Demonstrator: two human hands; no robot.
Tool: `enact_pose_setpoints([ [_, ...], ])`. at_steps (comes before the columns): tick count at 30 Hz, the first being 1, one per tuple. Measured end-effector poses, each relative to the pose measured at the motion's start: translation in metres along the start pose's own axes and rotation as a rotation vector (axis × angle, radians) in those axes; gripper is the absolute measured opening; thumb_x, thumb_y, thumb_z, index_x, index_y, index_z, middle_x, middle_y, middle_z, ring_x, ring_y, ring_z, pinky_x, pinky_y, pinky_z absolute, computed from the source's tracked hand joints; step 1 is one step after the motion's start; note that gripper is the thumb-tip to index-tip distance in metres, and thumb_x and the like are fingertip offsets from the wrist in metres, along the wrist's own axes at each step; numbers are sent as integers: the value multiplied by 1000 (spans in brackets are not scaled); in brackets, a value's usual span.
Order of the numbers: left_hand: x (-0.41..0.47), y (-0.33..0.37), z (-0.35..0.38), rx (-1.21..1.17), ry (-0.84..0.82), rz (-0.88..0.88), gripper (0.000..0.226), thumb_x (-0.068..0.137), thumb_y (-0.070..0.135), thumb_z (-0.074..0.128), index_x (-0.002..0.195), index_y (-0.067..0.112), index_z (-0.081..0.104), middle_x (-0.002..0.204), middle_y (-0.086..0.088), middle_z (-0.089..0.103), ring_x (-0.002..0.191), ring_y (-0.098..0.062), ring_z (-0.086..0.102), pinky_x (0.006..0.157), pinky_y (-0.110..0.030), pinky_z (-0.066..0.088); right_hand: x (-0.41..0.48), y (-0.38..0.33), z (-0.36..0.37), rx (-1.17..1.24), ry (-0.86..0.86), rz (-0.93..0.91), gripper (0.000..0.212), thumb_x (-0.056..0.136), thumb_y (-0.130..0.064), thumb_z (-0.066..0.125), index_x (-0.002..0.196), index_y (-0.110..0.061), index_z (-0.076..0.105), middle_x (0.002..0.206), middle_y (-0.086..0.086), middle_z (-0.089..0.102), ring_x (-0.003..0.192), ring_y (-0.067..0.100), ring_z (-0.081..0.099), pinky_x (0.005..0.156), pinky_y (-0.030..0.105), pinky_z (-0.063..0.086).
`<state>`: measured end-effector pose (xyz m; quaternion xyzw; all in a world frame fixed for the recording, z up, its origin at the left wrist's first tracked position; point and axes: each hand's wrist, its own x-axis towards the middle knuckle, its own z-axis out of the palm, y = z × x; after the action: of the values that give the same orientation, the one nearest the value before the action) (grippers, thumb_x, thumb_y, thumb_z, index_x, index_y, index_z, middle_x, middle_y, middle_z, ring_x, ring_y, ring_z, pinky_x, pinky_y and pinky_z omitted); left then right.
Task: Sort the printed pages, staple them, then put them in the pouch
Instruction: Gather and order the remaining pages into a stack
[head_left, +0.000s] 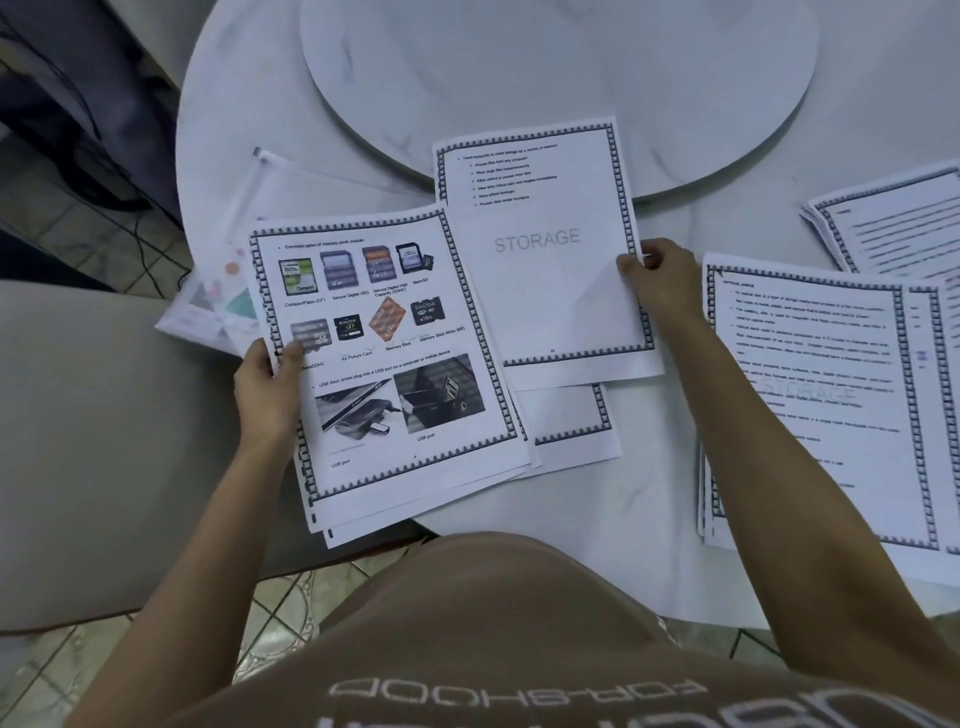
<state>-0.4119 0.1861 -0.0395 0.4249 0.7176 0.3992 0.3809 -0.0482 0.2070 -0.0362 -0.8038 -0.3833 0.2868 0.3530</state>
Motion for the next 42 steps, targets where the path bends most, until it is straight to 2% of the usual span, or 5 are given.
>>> enact_pose_setpoints([
  [3, -3, 4, 0, -13, 18, 57, 27, 97, 13, 44, 120, 1, 52, 111, -3, 57, 100, -15, 54, 85, -25, 42, -3, 0, 0, -3, -36, -34, 23, 91, -18, 53, 107, -5, 63, 92, 3, 58, 84, 15, 52, 57, 2, 37],
  [10, -7, 8, -4, -83, 8, 138, 27, 98, 13, 42, 121, 0, 49, 112, -4, 57, 92, -4, 56, 73, -6, 47, -11, 10, -7, 71, -30, -50, 19, 93, -14, 50, 103, -6, 64, 92, 4, 61, 84, 16, 55, 77, 24, 47],
  [16, -7, 18, -12, -159, -51, 169, 18, 98, 15, 44, 114, 17, 51, 117, -6, 59, 111, -21, 57, 95, -35, 47, -20, 16, -16, 130, -39, -45, 20, 93, -12, 50, 105, -2, 63, 91, 6, 63, 78, 13, 58, 71, 11, 47],
  [24, -4, 45, -10, -301, -123, 74, 19, 98, 13, 43, 99, 27, 55, 102, 7, 64, 85, -2, 66, 76, -23, 57, -38, -13, -11, 435, -276, 11, 20, 93, -6, 51, 83, -20, 62, 60, -15, 69, 57, -2, 63, 58, 15, 52],
  [42, -28, 12, 3, -286, -65, -225, 33, 96, 10, 47, 128, 4, 45, 118, -15, 60, 94, -26, 62, 90, -40, 50, -104, -19, 41, 396, -574, 56, 31, 100, -24, 38, 94, -13, 66, 86, 1, 69, 72, 12, 64, 68, 22, 51],
])
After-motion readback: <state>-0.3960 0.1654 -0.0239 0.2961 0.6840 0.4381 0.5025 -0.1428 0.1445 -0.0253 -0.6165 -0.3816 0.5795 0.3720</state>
